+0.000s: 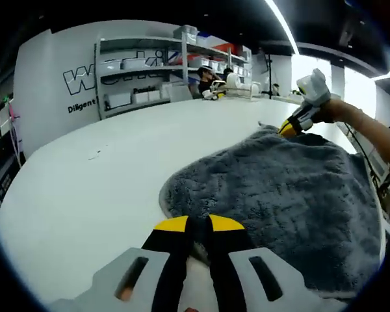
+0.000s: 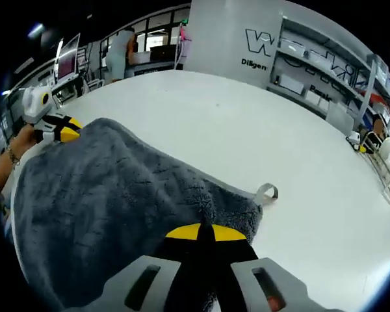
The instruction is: Open the folded towel by lifting each exposed corner and separating the folded layers until the towel lies flat within the target outline without major curled edges
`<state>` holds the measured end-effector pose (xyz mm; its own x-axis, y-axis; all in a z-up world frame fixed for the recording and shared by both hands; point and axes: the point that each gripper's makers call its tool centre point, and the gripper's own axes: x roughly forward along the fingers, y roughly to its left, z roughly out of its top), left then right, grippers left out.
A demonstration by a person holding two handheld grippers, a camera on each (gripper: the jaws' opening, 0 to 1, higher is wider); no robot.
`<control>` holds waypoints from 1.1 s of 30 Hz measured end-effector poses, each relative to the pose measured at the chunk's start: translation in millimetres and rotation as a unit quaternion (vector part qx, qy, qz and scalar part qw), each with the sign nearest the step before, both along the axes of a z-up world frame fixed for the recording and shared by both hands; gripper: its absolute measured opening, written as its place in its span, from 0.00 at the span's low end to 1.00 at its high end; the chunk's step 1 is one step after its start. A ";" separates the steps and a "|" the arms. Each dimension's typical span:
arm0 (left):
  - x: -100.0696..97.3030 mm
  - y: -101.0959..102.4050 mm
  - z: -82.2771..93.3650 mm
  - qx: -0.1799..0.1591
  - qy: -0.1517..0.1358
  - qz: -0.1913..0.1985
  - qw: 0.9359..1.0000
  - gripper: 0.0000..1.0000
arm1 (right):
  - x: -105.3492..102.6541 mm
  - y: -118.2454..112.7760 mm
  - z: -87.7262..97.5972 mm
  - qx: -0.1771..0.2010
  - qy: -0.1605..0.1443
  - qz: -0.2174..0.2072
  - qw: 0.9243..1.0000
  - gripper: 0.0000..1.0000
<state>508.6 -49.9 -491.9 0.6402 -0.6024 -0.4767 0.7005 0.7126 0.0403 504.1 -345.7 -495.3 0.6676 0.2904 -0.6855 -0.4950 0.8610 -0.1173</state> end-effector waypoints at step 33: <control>48.2 111.3 0.5 0.099 -0.009 0.050 0.994 0.06 | 48.6 107.9 1.9 0.034 -0.041 0.078 0.996 0.00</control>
